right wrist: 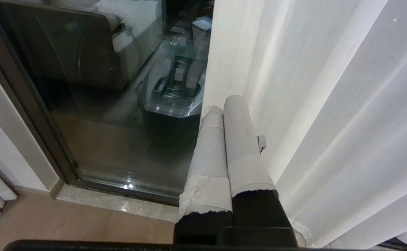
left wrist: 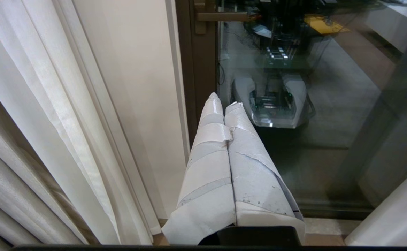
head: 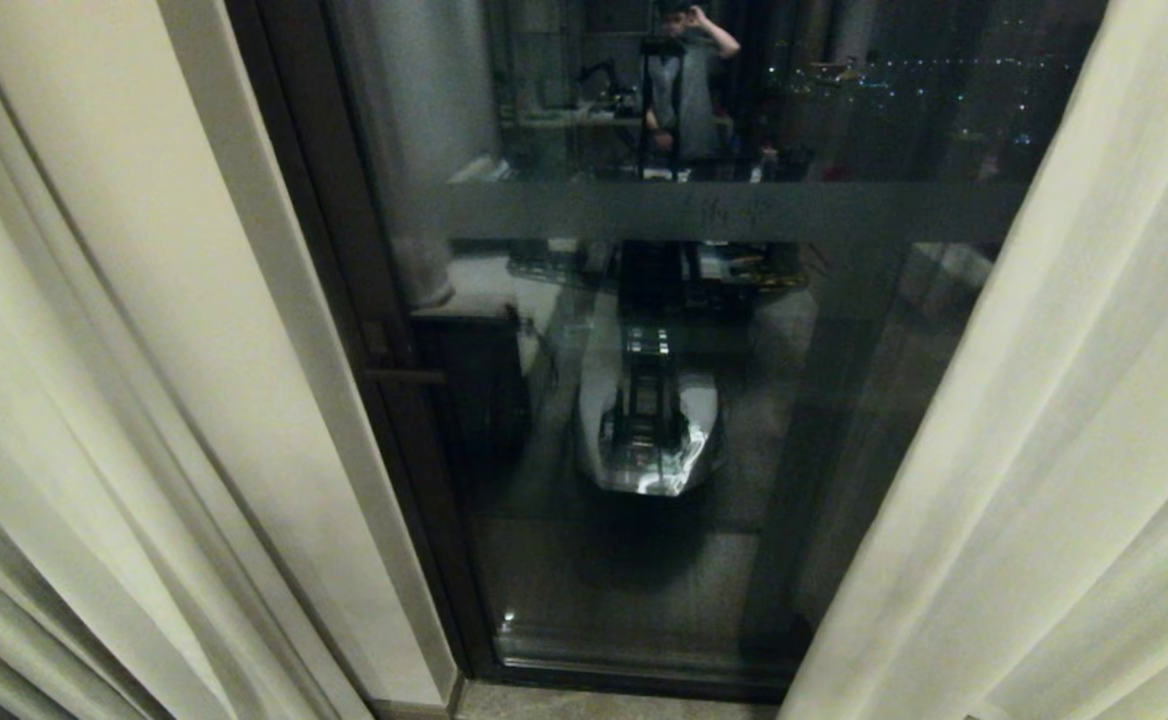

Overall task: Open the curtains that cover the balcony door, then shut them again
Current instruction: Close the inner curtains on both sides

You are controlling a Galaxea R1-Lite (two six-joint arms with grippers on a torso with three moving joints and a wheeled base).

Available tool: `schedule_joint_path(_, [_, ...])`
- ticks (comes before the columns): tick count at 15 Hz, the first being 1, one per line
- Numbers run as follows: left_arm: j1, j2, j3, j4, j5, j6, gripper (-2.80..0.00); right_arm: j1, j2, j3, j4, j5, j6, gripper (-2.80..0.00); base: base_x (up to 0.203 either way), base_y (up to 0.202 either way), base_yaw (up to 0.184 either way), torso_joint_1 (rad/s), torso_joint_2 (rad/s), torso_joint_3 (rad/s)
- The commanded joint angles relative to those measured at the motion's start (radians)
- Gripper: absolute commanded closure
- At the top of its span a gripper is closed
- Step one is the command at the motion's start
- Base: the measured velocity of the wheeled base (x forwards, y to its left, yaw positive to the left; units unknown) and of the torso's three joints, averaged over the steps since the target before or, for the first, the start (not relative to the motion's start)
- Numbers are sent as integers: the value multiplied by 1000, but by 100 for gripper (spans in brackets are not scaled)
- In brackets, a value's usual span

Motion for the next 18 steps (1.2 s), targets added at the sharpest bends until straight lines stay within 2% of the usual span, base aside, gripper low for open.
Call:
schedule_joint_path(1, [1, 0, 0, -1, 0, -1, 0, 0, 2, 0, 0, 0, -1, 0, 0, 0, 0, 0, 0, 0])
schedule_joint_path(6, [0, 0, 0, -1, 0, -2, 0, 1, 2, 0, 0, 0, -1, 0, 2, 25, -2, 0, 1, 0])
schedule_joint_path(14, [1, 0, 0, -1, 0, -1, 0, 0, 2, 0, 0, 0, -1, 0, 0, 160, -2, 2, 4, 3])
schedule_joint_path(18, [0, 0, 0, -1, 0, -1, 0, 0, 2, 0, 0, 0, -1, 0, 0, 0, 0, 0, 0, 0])
